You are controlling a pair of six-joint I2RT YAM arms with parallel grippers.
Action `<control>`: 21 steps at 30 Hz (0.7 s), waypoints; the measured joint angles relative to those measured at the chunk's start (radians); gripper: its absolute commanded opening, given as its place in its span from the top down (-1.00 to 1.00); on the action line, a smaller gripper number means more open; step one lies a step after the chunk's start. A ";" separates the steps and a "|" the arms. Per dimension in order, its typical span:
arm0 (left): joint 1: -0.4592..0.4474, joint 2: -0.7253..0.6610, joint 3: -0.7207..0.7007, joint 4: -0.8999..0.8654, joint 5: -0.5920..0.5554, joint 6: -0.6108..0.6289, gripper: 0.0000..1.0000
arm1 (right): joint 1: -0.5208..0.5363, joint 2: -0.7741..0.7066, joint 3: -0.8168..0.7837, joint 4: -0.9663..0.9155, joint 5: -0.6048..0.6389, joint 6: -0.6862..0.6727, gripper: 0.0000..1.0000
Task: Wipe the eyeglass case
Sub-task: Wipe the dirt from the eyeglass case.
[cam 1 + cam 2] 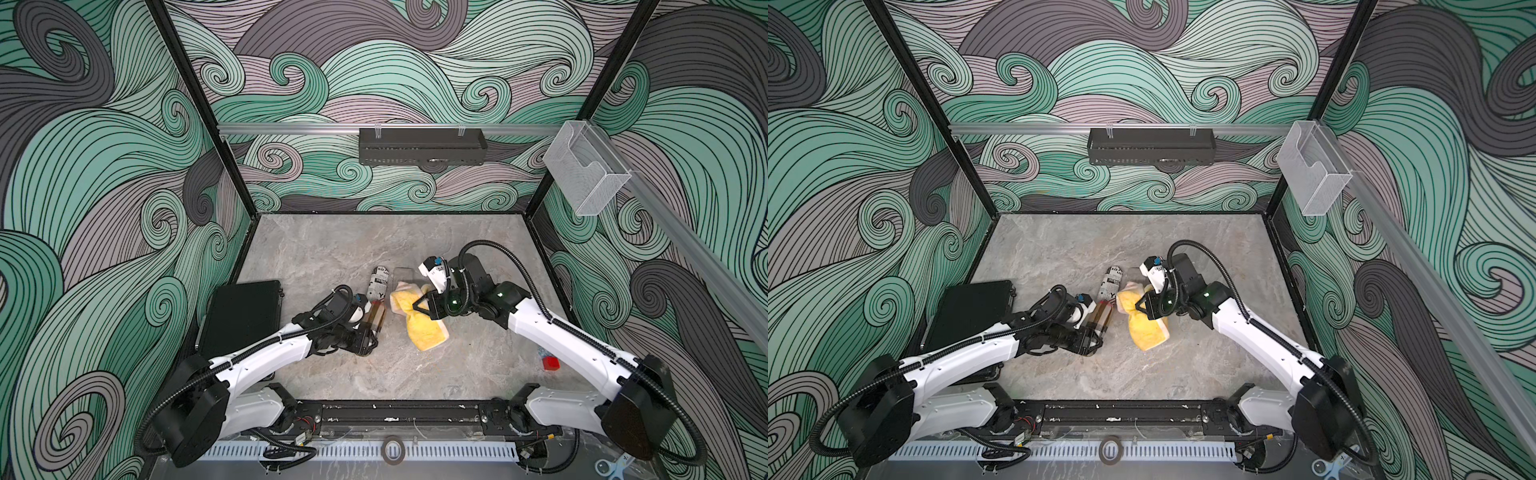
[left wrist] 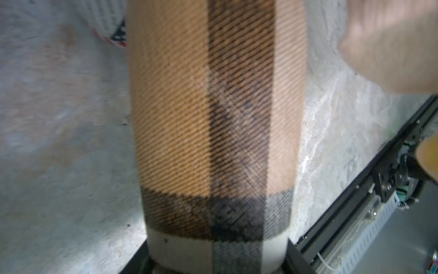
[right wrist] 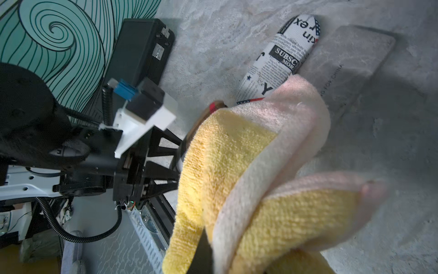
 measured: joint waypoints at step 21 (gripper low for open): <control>-0.150 0.027 0.074 0.001 -0.030 0.060 0.01 | 0.082 0.219 0.040 0.054 -0.188 -0.036 1.00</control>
